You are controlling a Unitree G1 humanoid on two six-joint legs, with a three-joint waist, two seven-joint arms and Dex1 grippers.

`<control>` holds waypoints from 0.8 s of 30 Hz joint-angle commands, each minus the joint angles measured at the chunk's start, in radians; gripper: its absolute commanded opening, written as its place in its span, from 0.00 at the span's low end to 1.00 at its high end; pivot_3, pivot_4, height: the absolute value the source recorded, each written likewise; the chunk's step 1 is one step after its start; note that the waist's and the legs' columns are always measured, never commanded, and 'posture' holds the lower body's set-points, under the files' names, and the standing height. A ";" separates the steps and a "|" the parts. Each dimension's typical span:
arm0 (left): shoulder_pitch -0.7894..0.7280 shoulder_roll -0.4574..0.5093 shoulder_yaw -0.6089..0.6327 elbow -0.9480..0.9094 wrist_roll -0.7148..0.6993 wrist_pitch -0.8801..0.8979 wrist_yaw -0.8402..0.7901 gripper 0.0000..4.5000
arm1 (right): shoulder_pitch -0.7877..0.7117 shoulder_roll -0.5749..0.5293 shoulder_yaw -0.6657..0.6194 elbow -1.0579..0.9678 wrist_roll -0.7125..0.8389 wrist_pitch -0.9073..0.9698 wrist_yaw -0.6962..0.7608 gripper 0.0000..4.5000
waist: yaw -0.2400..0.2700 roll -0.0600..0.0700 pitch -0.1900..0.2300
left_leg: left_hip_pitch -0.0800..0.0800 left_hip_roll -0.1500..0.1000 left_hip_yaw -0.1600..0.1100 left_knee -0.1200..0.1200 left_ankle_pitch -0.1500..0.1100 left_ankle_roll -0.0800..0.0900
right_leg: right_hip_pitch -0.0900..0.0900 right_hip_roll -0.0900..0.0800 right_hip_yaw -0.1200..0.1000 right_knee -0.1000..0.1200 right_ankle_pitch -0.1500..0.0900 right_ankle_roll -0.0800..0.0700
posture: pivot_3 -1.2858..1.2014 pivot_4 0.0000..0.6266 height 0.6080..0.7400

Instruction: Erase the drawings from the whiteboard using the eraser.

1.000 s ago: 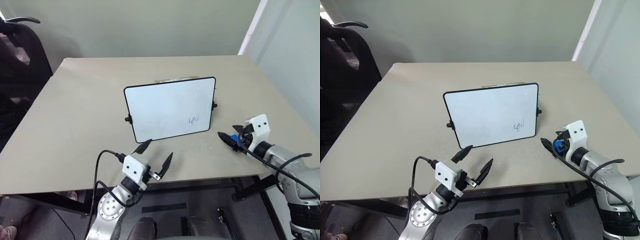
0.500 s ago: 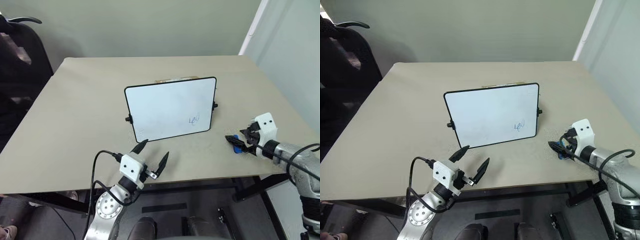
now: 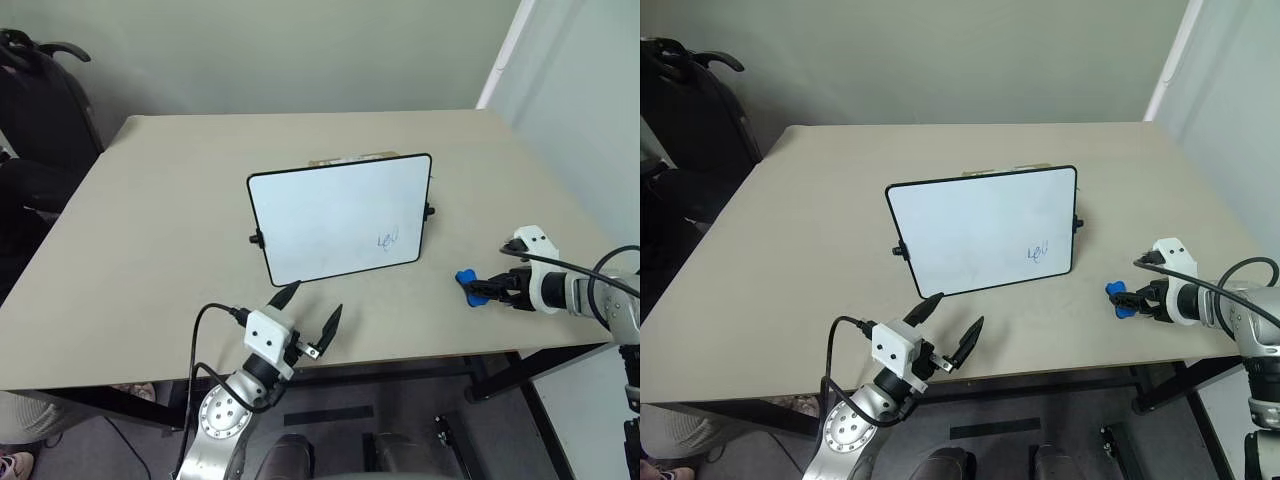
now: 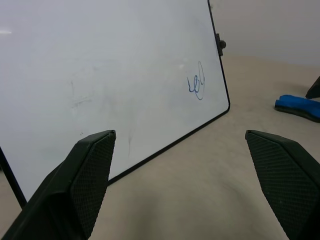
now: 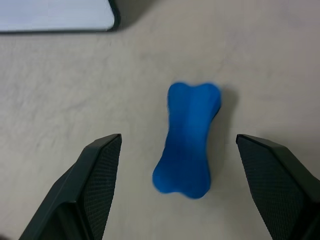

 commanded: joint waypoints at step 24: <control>0.051 -0.011 -0.021 -0.071 0.012 -0.021 0.028 1.00 | -0.195 0.016 0.219 0.233 -0.181 -0.143 0.129 0.47 | 0.000 0.001 0.000 | 0.000 0.001 0.000 0.000 0.000 0.000 | 0.000 0.000 0.000 0.000 0.003 -0.004 | 0.52 0.24 0.92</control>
